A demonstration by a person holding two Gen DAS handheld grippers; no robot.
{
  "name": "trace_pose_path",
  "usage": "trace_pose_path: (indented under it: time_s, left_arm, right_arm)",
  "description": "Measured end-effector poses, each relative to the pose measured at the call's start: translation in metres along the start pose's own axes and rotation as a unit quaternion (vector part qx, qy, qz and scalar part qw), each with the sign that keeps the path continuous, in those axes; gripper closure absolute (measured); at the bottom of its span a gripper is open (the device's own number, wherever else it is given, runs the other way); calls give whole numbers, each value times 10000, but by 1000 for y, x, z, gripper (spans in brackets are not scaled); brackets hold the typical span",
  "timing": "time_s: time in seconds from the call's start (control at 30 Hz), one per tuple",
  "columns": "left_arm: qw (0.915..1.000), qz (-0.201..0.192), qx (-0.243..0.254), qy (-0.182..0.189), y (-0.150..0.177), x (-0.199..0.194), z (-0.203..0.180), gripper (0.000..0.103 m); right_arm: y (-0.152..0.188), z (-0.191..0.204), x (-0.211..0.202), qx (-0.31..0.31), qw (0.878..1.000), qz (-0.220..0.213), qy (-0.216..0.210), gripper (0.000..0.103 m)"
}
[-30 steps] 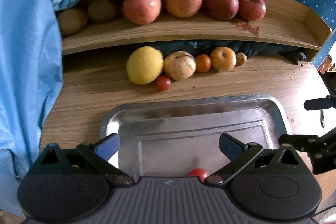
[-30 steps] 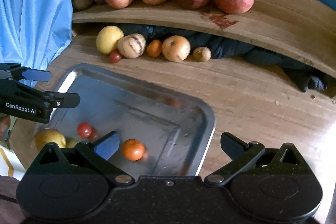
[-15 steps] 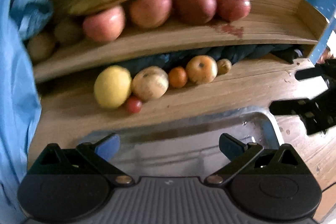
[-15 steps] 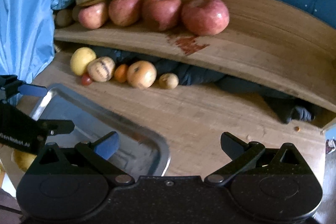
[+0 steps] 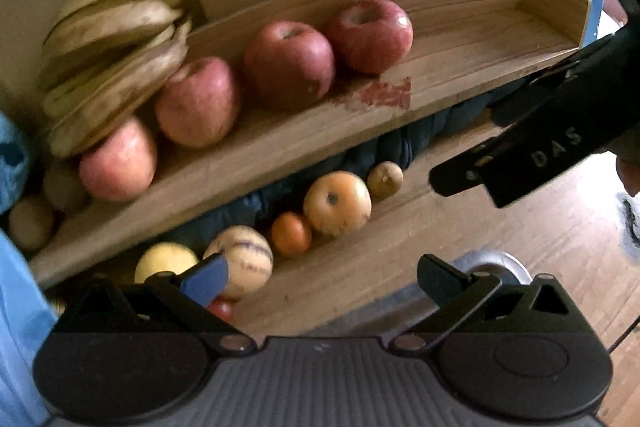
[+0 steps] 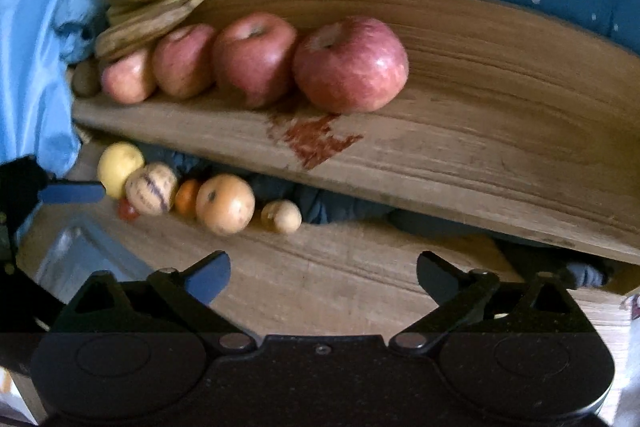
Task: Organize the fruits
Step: 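Close left tool on the round orange-yellow fruit while right tool grasps a small beige fruit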
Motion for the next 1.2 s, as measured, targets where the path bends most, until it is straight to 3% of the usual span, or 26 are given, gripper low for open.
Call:
trace_pose_path:
  time_s: [0.17, 0.43, 0.8, 1.2]
  left_arm:
    - [9995, -44, 307, -4, -8, 13, -2, 3]
    - [9981, -17, 608, 111, -15, 29, -4, 11]
    - [9975, 52, 567, 408, -21, 44, -1, 26]
    - [9970, 108, 620, 455, -35, 55, 4, 36]
  right_arm:
    - [-6, -5, 12, 479, 9985, 107, -249, 14]
    - [-11, -1, 31, 660, 9966, 229, -436, 29]
    - [-15, -2, 46, 1087, 9914, 347, -639, 53]
    - [-16, 0, 56, 1426, 9854, 465, -809, 59]
Point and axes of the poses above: each gripper's, at about its wrist camera, not at the fingertips, and x roughly the way its jaws point, z to its left, y to its underside, the point moved 7 cm from there along x, roughly the way its jaws point, and after that the axes turned 1 degree about -z, right-handed, at the moved point
